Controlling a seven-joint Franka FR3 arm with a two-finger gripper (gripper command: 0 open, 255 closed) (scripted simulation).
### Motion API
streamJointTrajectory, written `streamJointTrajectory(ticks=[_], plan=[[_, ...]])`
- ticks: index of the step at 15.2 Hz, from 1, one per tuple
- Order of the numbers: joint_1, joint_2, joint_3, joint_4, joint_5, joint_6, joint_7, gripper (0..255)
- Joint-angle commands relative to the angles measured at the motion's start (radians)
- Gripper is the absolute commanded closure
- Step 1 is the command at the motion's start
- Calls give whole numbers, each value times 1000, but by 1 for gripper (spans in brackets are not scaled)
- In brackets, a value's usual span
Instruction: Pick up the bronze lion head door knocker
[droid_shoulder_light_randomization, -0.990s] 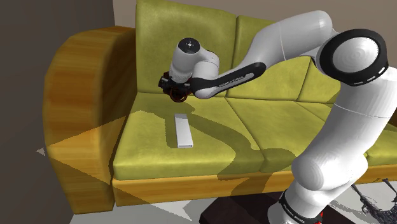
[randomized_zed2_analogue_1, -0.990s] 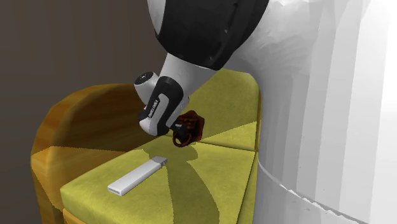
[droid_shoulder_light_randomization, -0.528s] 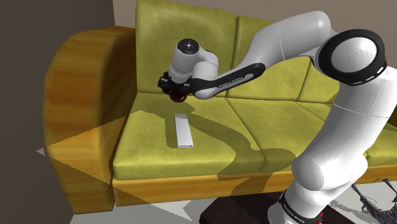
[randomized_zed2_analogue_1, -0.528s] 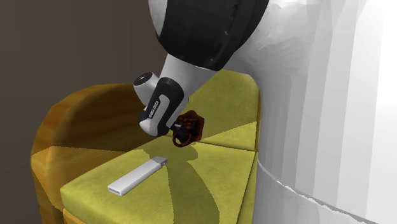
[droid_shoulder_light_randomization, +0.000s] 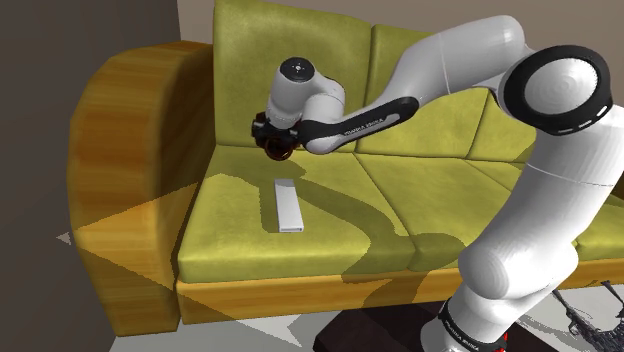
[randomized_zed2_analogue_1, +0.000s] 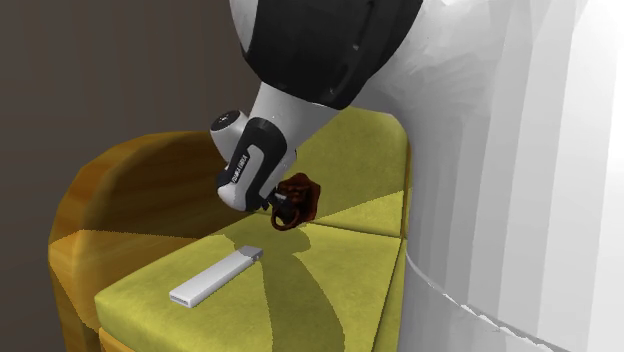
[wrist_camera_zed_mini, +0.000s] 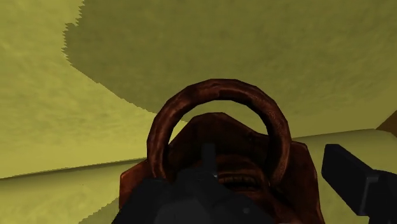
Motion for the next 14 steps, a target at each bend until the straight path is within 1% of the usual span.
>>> streamJointTrajectory(ticks=[1,8,12,14], plan=[[-6,-8,2,8,29,-8,-28,255],[-18,-47,18,51,121,-57,-117,255],[-12,-66,14,82,167,-89,-164,255],[-6,-67,7,83,169,-90,-166,255]])
